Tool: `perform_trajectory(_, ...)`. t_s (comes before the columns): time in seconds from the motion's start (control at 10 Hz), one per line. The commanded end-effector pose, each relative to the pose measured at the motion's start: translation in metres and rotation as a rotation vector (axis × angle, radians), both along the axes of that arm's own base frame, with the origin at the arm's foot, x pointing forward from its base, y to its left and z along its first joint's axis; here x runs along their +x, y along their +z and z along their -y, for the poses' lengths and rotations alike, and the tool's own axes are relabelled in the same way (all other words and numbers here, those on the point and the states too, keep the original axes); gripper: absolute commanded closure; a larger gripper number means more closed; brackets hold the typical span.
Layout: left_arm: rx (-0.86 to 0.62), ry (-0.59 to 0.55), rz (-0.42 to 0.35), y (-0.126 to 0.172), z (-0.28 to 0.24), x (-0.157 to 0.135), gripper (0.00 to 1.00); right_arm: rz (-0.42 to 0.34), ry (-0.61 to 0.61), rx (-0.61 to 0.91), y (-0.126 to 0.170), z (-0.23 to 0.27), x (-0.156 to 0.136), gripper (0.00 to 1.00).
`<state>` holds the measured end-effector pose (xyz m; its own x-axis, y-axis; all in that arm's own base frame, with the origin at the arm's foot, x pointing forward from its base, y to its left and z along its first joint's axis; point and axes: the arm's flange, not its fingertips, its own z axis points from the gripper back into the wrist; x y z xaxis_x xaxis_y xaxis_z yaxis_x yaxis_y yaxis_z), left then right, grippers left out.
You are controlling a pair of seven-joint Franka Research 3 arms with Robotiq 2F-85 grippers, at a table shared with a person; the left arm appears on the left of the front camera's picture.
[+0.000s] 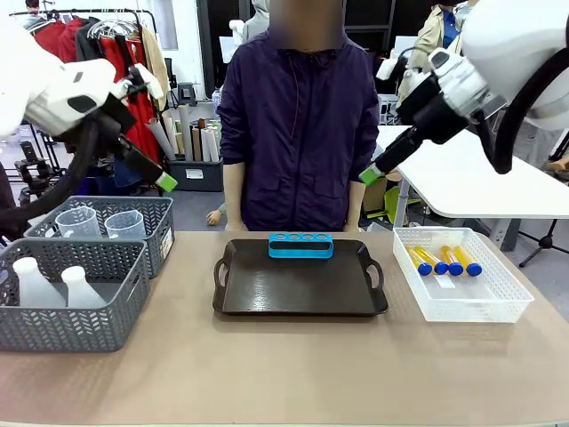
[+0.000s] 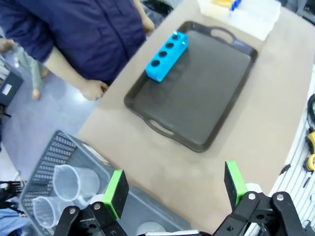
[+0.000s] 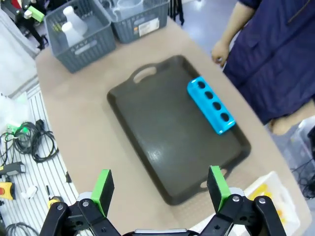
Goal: Prepare the laboratory tools.
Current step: Pick up one Large Measuring Cup and place it on the Handle tray.
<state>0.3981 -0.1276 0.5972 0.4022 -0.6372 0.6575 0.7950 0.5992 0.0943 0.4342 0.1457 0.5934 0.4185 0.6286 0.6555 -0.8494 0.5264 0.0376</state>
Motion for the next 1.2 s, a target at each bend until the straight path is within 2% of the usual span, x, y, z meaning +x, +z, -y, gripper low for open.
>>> perform_trajectory(0.0,0.009,-0.014,0.031,0.016,0.0,0.008,0.0,0.082,0.008,0.045,0.01,0.006,0.003,0.0)
perform_trajectory(0.2,0.01,0.036,0.065,0.019,0.004,0.008,0.0,0.153,-0.037,0.059,0.018,0.007,0.003,0.0)
perform_trajectory(0.3,-0.009,0.0,0.037,0.021,0.002,0.004,0.0,0.059,-0.02,0.02,0.018,0.007,0.001,0.0)
perform_trajectory(0.8,-0.003,0.003,0.042,0.023,0.004,0.005,0.0,0.063,-0.022,0.02,0.018,0.005,0.001,0.0)
perform_trajectory(1.1,-0.014,-0.05,0.045,0.038,0.01,0.01,0.0,0.075,0.007,-0.028,0.046,0.004,0.014,0.0)
